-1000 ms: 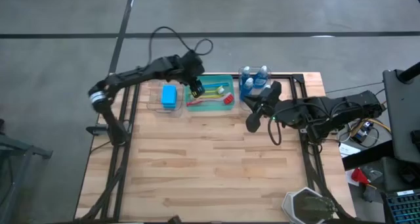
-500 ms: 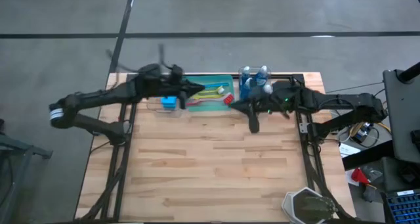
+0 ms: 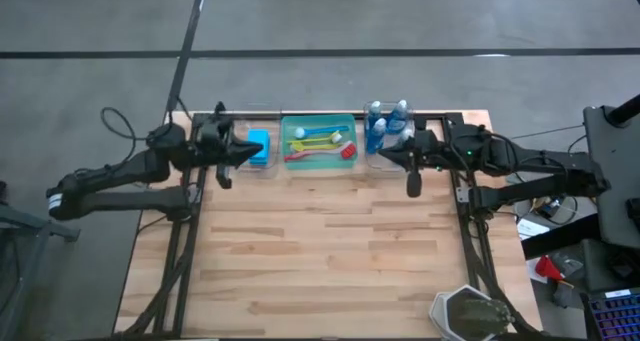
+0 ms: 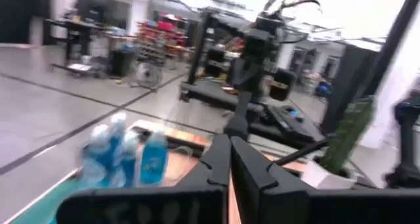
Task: Pick & Place Kitchen Sink Supplies
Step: Return to home position
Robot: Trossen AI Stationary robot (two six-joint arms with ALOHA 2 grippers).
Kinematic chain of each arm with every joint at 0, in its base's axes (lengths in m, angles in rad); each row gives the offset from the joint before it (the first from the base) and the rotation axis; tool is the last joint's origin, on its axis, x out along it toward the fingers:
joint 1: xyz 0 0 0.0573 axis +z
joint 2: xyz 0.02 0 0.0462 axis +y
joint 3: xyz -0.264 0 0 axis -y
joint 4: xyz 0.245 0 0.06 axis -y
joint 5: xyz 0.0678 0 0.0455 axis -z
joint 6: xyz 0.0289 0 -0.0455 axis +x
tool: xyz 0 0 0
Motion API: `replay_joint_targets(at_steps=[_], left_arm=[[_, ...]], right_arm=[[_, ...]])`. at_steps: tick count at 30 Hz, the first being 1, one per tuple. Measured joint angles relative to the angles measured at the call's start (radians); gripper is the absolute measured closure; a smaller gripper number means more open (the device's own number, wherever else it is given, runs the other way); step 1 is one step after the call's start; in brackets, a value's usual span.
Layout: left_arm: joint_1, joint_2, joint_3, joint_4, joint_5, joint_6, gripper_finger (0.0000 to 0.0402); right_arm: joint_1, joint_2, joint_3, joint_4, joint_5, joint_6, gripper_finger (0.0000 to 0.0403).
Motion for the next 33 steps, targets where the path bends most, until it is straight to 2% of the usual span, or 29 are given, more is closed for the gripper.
replay_joint_targets(at_steps=[4, 8, 11, 14, 20, 25, 29, 33], left_arm=[[0.002, -0.108, -0.147, 0.012, -0.030, -0.039, 0.0393], [-0.004, -0.205, -0.276, 0.157, 0.000, -0.040, 0.0394], [-0.004, -0.278, -0.349, 0.192, 0.012, -0.031, 0.0394], [-0.004, -0.340, -0.398, 0.195, 0.009, -0.032, 0.0394], [-0.004, -0.439, -0.486, 0.189, -0.018, -0.019, 0.0394], [-0.004, -0.501, -0.601, 0.201, -0.021, -0.043, 0.0394], [-0.004, -0.529, -0.676, 0.356, -0.048, -0.065, 0.0394], [-0.004, -0.537, -0.656, 0.316, -0.047, 0.042, 0.0394]], right_arm=[[-0.001, -0.090, -0.118, 0.072, -0.015, -0.008, 0.0394], [0.000, -0.186, -0.204, 0.042, 0.034, -0.010, 0.0394], [0.000, -0.254, -0.265, 0.019, -0.015, 0.034, 0.0394], [0.002, -0.330, -0.325, 0.021, -0.071, 0.012, 0.0394], [0.002, -0.466, -0.404, 0.023, -0.073, -0.030, 0.0394], [0.002, -0.525, -0.453, 0.032, -0.072, -0.080, 0.0394], [0.002, -0.560, -0.541, 0.127, -0.078, -0.025, 0.0394], [0.003, -0.604, -0.640, 0.270, -0.121, 0.021, 0.0394]])
